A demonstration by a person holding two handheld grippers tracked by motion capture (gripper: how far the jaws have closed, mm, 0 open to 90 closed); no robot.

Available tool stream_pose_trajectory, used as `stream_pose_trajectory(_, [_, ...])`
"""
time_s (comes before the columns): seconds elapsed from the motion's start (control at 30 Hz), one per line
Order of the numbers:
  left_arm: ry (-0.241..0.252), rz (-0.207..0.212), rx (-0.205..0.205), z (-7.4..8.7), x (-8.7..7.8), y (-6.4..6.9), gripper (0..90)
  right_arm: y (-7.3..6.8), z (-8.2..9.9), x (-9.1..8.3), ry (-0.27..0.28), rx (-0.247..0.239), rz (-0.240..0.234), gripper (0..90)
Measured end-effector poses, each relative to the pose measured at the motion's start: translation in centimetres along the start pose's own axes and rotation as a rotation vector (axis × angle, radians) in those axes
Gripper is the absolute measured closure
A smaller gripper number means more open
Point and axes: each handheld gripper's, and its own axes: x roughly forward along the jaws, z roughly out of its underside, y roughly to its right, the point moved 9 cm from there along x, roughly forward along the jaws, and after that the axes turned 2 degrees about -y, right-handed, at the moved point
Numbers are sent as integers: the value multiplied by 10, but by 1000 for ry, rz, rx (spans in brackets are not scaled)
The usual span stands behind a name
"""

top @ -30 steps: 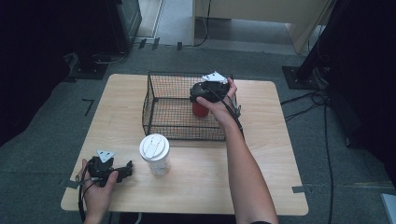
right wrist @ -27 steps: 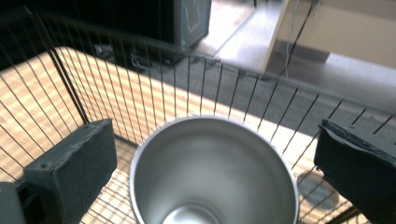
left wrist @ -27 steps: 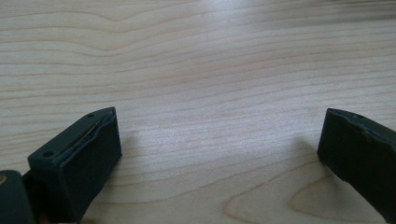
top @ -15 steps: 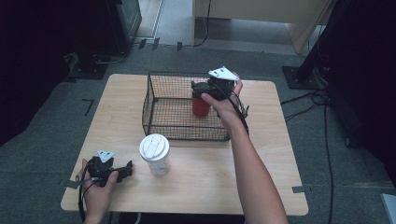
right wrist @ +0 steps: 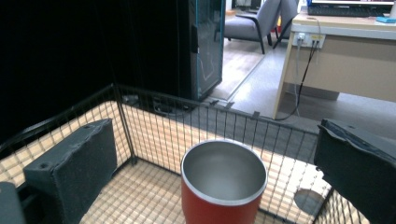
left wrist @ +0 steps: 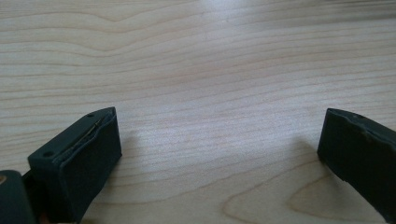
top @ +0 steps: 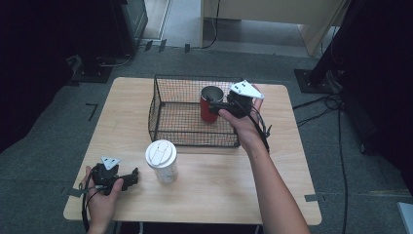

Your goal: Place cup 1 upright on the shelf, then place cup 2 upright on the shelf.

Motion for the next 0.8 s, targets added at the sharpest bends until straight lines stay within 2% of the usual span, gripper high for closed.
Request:
stream_pose_trajectory(0.2, [0,0,1,0,0,0,2,-11,12,-18,1,-20,-11,0])
stream_pose_trajectory(0.33, [1,1,0,0,0,0,2,-14,29,-28,-13,-31,-13,0])
stream_pose_trajectory(0.47, [0,0,0,0,0,0,2,-16,46,-40,-13,-21,-20,0])
stream_pose_trajectory(0.6, [-1,1,0,0,0,0,2,-20,62,-51,-22,-52,-18,0])
stream_pose_trajectory(0.8, [0,1,0,0,0,0,2,-29,82,-65,-26,-49,-49,0])
